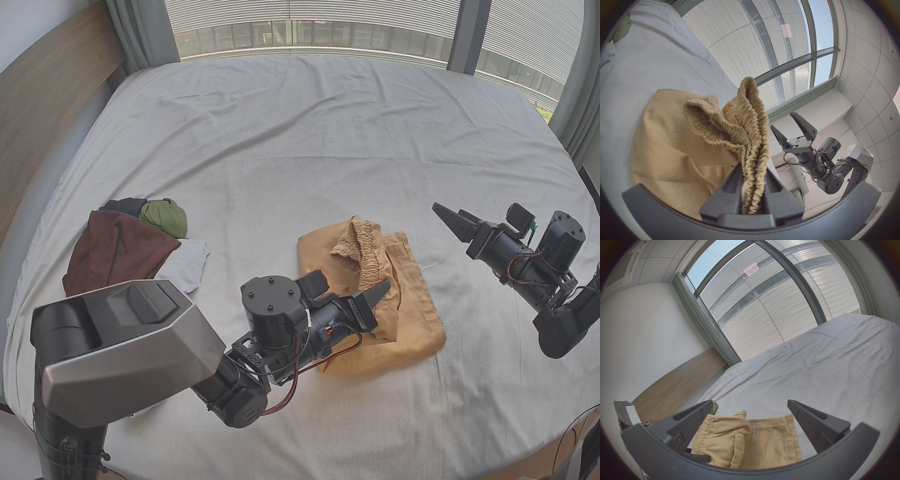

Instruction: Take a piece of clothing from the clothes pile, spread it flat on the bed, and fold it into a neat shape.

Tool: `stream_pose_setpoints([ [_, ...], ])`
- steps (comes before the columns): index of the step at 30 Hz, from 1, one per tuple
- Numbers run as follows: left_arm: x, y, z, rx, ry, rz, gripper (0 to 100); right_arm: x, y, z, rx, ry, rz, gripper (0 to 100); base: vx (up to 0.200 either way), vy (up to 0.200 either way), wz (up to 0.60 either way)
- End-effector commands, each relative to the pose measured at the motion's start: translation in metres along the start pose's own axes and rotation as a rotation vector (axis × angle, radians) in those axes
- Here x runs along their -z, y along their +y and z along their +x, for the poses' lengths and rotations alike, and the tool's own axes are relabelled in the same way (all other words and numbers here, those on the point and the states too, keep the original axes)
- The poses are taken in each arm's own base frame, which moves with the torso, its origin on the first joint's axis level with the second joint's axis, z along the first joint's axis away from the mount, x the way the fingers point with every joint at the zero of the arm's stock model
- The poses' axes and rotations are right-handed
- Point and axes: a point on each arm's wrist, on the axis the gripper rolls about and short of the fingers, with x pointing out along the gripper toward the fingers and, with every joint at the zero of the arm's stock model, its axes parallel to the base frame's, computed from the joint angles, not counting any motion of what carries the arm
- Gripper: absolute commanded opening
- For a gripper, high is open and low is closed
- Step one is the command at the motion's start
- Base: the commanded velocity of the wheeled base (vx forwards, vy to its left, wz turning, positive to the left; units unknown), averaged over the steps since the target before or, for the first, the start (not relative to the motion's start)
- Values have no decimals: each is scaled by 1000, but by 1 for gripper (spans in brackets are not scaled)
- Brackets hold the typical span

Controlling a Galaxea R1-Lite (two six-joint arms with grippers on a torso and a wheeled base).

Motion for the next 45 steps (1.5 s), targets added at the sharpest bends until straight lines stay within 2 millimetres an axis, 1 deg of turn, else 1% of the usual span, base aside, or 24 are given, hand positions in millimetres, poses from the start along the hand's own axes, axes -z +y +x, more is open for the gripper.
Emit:
stream_pose_setpoints([
  [1,4,4,7,2,9,-1,0,-1,-2,-1,4,-4,-1,100,0,0,0],
  [9,6,5,7,-3,26,-4,0,-2,-3,-1,-2,-1,-2,100,0,0,0],
  [10,6,5,7,-3,26,-4,100,-2,-3,-1,-2,-1,-2,100,0,0,0],
  [21,3,0,12,14,7,2,100,-1,-4,-1,1,1,-1,100,0,0,0],
  [28,2,1,5,-3,8,3,100,-1,-5,-2,6,2,-1,100,0,0,0],
  [31,-2,3,-4,-27,5,6,100,2,-6,-3,9,12,3,100,0,0,0],
  [35,-17,5,-22,-64,-8,24,100,6,-4,-3,4,27,9,100,0,0,0],
  [37,-24,12,-32,-91,-20,46,100,10,-3,-5,4,44,15,100,0,0,0],
  [40,-34,28,-46,-128,-56,94,100,17,3,-6,-9,71,23,100,0,0,0],
  [43,-42,35,-61,-142,-90,128,100,22,7,-6,-21,91,30,100,0,0,0],
  [45,-45,35,-64,-146,-97,135,100,24,7,-7,-21,95,31,100,0,0,0],
])
